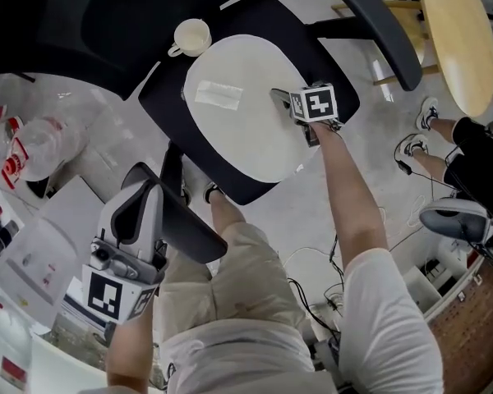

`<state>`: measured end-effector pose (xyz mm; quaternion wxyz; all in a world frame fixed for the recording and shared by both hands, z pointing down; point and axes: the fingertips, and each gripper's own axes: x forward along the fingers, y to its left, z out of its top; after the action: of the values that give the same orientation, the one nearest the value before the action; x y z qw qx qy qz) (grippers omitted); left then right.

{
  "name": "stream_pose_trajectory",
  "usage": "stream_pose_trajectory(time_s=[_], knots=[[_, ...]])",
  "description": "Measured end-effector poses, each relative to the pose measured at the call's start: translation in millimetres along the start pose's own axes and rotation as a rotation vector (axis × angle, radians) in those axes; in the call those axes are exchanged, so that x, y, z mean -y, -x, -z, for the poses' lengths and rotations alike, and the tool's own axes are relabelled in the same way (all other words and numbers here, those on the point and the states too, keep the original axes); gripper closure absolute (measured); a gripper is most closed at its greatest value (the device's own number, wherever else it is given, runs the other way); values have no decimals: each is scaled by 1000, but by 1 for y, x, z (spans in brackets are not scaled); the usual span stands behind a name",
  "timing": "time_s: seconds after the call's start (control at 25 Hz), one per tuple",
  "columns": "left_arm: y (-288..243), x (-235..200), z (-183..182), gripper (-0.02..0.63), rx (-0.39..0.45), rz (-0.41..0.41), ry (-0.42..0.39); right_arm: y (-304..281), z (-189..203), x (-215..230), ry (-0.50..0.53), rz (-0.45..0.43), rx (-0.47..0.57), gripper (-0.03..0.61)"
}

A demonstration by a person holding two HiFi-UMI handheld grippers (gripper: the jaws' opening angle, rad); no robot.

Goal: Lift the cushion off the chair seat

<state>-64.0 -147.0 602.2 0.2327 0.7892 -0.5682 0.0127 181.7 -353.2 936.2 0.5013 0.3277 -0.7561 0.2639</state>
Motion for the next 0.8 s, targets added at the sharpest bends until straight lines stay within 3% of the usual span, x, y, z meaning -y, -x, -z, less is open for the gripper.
stream_pose_trajectory(time_s=[0.08,0.2,0.32,0.48,0.64,0.8], knots=[[-2,0,2,598,-3,3,3,2,1,-1,2,12,4,93],[-5,0,2,598,0,6,13,3,3,-5,-6,15,-16,213],[-9,5,-1,598,4,22,6,2,6,-8,-22,12,-42,262],[-8,4,-4,598,-1,33,0,5,15,-16,-63,-56,-102,366],[-4,4,-11,598,-2,47,-12,10,26,-26,-102,-95,-104,406],[1,1,-16,598,-6,55,-30,15,24,-33,-65,-84,-83,495]])
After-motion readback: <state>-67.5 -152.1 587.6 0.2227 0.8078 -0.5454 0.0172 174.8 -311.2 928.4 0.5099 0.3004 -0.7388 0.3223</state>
